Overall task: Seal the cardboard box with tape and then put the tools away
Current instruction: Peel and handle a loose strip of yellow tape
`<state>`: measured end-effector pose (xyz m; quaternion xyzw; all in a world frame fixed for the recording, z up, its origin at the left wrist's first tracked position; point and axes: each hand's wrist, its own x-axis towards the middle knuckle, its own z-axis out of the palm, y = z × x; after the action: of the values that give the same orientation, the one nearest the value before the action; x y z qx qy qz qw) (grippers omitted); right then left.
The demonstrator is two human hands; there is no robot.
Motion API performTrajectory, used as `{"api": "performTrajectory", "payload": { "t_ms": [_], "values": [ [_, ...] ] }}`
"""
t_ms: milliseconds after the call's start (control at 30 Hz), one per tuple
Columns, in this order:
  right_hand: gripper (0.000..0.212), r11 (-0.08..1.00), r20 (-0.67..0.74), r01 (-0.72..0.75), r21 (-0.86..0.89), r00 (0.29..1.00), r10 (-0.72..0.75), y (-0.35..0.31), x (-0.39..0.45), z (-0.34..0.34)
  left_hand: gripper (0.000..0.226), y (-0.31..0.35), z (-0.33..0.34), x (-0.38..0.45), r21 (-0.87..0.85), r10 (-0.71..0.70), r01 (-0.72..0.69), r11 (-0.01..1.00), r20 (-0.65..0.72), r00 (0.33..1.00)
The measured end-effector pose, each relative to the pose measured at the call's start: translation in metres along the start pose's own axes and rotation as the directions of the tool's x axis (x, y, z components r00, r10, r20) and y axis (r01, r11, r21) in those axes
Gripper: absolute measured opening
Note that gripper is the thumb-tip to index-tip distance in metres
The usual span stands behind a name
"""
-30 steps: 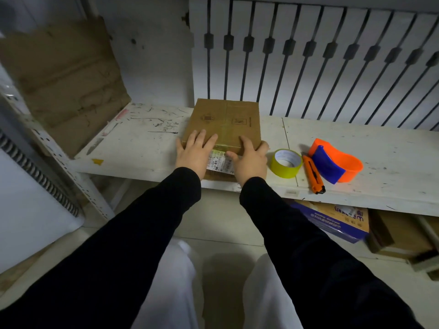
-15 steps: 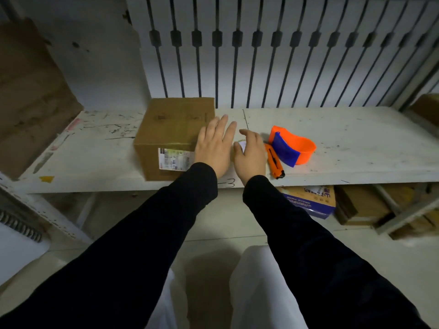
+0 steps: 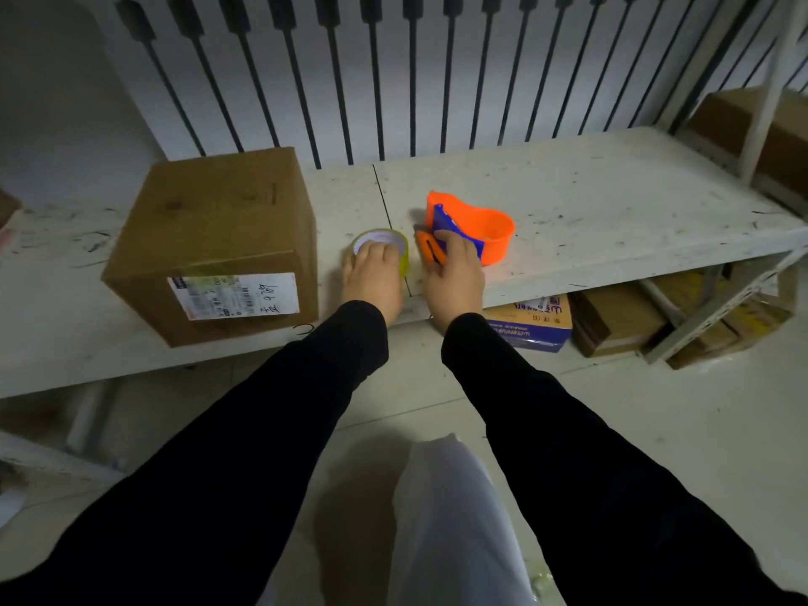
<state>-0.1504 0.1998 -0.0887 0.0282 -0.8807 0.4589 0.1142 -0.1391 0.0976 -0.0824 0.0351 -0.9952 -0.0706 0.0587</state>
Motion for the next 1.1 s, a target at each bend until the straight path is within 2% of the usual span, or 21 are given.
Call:
{"api": "performTrajectory", "payload": {
  "t_ms": [133, 400, 533, 700, 867, 1100],
  "values": [
    [0.042, 1.0, 0.016, -0.027, 0.011, 1.0, 0.026, 0.004, 0.004, 0.005, 0.047, 0.003, 0.014, 0.008, 0.012, -0.059, 0.058, 0.998, 0.068, 0.996],
    [0.042, 0.998, 0.047, -0.045, 0.043, 0.998, 0.043, 0.001, 0.009, 0.017, 0.048, 0.003, 0.018, 0.013, -0.024, -0.074, 0.075, 0.997, 0.052, 0.996],
    [0.045, 0.993, 0.046, -0.075, 0.087, 0.996, 0.072, -0.005, 0.007, 0.016, 0.051, 0.001, 0.013, 0.007, -0.155, -0.121, 0.123, 0.98, 0.022, 0.992],
    [0.05, 0.993, 0.062, -0.085, 0.083, 0.995, 0.08, -0.019, 0.005, 0.016, 0.049, -0.002, -0.005, -0.004, -0.369, -0.216, 0.197, 0.908, -0.008, 0.976],
    [0.046, 0.994, 0.077, -0.062, 0.088, 0.996, 0.055, -0.034, -0.002, 0.011, 0.045, -0.003, -0.021, -0.021, -0.546, -0.245, 0.201, 0.814, -0.009, 0.969],
    [0.055, 1.0, 0.154, -0.028, 0.01, 0.988, 0.026, -0.048, -0.014, 0.0, 0.036, 0.0, -0.029, -0.046, -0.674, -0.244, 0.187, 0.715, 0.01, 0.97]
  ]
}}
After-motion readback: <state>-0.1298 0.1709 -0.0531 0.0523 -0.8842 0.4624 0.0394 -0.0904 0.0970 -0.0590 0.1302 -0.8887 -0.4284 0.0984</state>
